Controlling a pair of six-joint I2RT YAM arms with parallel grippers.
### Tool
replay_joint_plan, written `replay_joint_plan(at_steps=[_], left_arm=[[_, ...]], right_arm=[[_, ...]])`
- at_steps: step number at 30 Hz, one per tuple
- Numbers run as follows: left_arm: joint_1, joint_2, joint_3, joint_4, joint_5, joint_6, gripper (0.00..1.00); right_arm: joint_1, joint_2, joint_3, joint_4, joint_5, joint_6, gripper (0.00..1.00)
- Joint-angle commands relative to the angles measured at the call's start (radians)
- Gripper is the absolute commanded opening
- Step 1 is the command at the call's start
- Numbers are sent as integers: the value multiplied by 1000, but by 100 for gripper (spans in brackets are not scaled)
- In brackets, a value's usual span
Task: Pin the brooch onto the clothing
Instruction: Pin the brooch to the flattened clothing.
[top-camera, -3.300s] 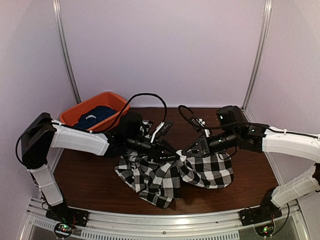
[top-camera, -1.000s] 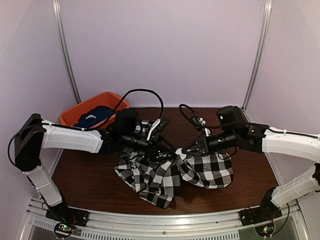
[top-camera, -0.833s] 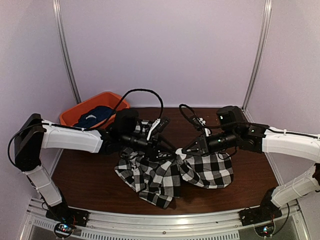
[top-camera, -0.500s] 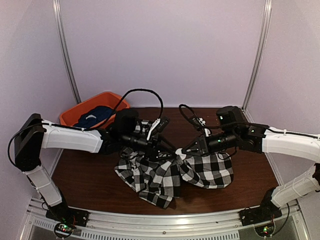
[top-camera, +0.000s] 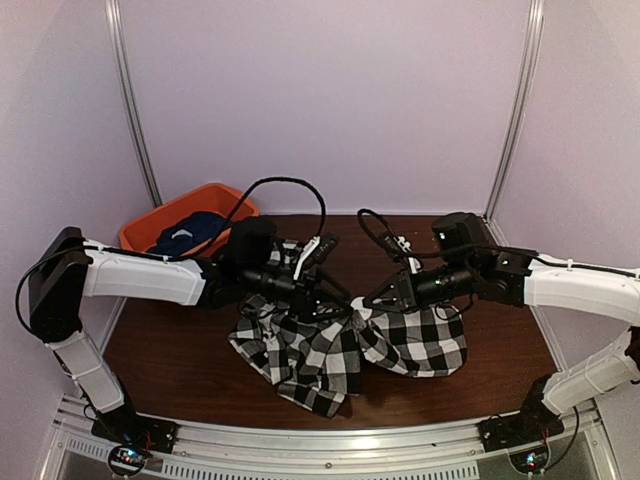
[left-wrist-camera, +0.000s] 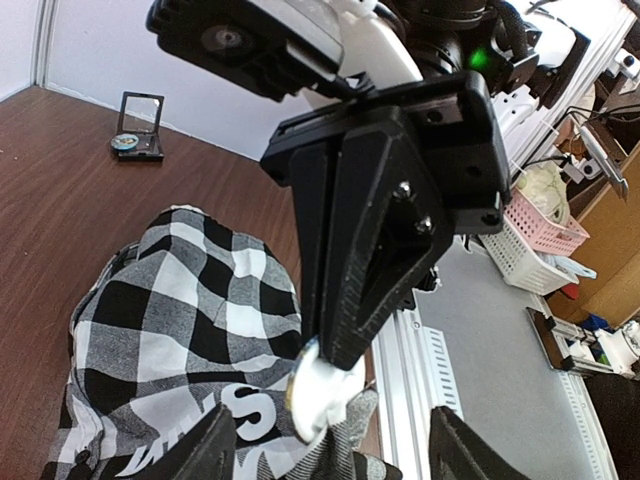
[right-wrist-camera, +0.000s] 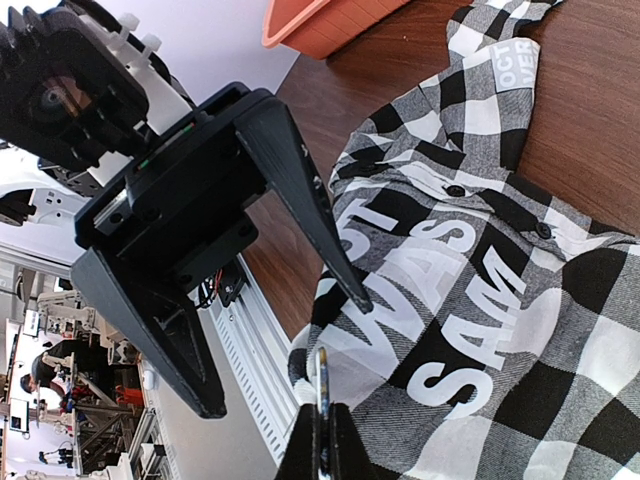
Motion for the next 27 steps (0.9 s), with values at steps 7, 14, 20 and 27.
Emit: replay_joint_plan(at_steps=[7, 14, 20, 27], left_arm=[[19, -33, 11, 14, -9, 21, 70], [18, -34, 11, 15, -6, 21, 74], [20, -41, 6, 26, -3, 21, 79], [21, -51, -3, 30, -14, 25, 84]], right_arm=[[6, -13, 0, 12, 16, -4, 0], [9, -13, 5, 8, 16, -5, 0], [10, -12, -1, 13, 18, -4, 0], [12, -13, -16, 29, 18, 0, 0]])
